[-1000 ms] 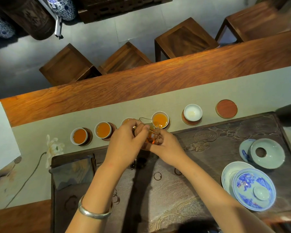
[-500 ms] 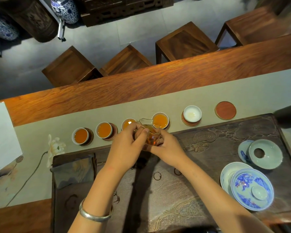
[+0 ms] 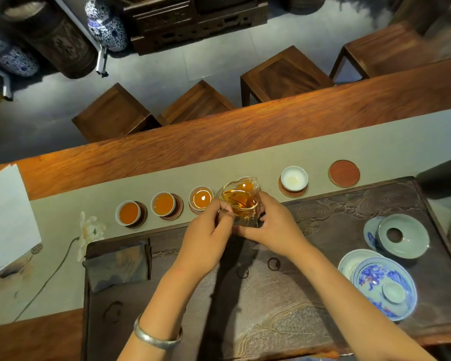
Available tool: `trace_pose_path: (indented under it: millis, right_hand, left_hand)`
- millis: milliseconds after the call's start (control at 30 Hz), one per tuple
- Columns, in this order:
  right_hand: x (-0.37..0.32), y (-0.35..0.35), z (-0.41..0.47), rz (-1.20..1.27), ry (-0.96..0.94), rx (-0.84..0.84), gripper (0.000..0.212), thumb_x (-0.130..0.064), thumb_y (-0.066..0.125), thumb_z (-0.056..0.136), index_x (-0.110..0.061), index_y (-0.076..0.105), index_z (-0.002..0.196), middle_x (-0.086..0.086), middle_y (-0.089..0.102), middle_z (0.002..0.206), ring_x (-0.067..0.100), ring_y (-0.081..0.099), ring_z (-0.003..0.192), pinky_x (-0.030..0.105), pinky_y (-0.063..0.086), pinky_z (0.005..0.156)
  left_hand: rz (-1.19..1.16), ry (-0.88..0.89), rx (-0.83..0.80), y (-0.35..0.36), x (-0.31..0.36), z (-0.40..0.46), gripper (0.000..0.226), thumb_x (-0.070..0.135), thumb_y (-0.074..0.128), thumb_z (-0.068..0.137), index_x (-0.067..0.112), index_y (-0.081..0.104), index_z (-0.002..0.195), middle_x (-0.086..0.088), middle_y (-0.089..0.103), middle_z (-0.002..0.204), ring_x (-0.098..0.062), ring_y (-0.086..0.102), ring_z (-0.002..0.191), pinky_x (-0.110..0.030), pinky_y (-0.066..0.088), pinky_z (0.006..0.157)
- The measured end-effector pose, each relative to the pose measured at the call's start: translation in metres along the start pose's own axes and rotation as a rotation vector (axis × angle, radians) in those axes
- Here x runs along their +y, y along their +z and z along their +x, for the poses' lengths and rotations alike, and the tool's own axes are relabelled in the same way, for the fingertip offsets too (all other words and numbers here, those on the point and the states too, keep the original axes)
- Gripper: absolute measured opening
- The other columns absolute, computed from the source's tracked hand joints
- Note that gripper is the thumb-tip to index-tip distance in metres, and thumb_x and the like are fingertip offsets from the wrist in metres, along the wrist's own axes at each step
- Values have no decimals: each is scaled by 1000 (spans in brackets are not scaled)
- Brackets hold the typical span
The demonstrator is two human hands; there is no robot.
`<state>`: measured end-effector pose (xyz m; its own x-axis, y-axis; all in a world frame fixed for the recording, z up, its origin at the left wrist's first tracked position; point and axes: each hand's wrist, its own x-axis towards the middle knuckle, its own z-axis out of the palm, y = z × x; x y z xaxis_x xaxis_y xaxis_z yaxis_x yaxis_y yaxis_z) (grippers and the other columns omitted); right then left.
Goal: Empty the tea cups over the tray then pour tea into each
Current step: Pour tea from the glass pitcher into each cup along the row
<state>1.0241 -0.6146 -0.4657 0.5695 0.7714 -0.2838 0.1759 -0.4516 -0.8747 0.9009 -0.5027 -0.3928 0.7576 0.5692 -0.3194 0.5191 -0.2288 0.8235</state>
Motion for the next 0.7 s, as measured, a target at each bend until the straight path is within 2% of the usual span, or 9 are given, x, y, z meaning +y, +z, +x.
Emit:
trace_pose_path:
  millis: [67, 133, 300, 400, 500, 567, 633, 700]
  right_hand:
    - [1, -4, -2, 5, -7, 26, 72, -48, 86, 67, -33, 54, 129, -15, 64, 120, 5, 62, 108, 33, 55, 92]
    - [1, -8, -5, 17, -10, 63, 67, -49, 86, 66, -37, 54, 124, -19, 64, 115, 0, 62, 104, 29, 55, 88]
    - [6, -21, -9, 44, 4, 113, 68, -45, 88, 66, -33, 56, 125, -14, 67, 114, 6, 65, 103, 38, 58, 88]
    - [10, -30, -12, 62, 13, 114, 69, -46, 87, 67, -34, 55, 126, -13, 67, 116, 5, 65, 104, 37, 58, 89]
    - [9, -37, -15, 80, 20, 120, 63, -58, 82, 62, -43, 55, 116, -15, 68, 112, 1, 65, 101, 31, 57, 86]
    - [8, -41, -16, 94, 32, 133, 57, -64, 79, 58, -54, 51, 107, -19, 68, 107, -5, 64, 96, 20, 55, 80]
    - [8, -43, -17, 112, 45, 144, 55, -68, 77, 56, -59, 48, 101, -22, 67, 103, -12, 63, 94, 10, 50, 74]
    - [9, -43, -17, 127, 58, 147, 54, -71, 76, 55, -59, 48, 101, -22, 67, 101, -13, 62, 93, 8, 48, 72]
  left_hand:
    - [-6, 23, -13, 2, 6, 1, 19, 26, 47, 98, 34, 55, 82, 10, 55, 67, -11, 54, 66, -39, 48, 67]
    - [1, 47, -27, 3, 12, 3, 21, 24, 47, 98, 34, 55, 82, 10, 56, 67, -13, 57, 68, -41, 50, 69]
    - [5, 80, -50, 12, 24, 9, 24, 25, 46, 99, 36, 55, 80, 16, 56, 63, -7, 55, 64, -30, 48, 66]
    - [17, 90, -65, 17, 31, 12, 21, 23, 47, 99, 33, 56, 83, 13, 57, 64, -12, 56, 66, -39, 50, 69]
    - [25, 95, -87, 22, 38, 16, 18, 21, 47, 99, 28, 57, 85, 9, 56, 65, -15, 55, 67, -46, 50, 70]
    - [30, 98, -96, 24, 41, 20, 16, 22, 47, 98, 26, 58, 87, 8, 57, 67, -16, 56, 67, -46, 50, 70]
    - [39, 107, -99, 27, 42, 23, 15, 24, 48, 98, 27, 58, 87, 9, 57, 66, -14, 55, 65, -40, 49, 65]
    - [44, 112, -98, 29, 41, 28, 14, 26, 49, 97, 30, 58, 86, 12, 56, 63, -7, 52, 61, -31, 45, 61]
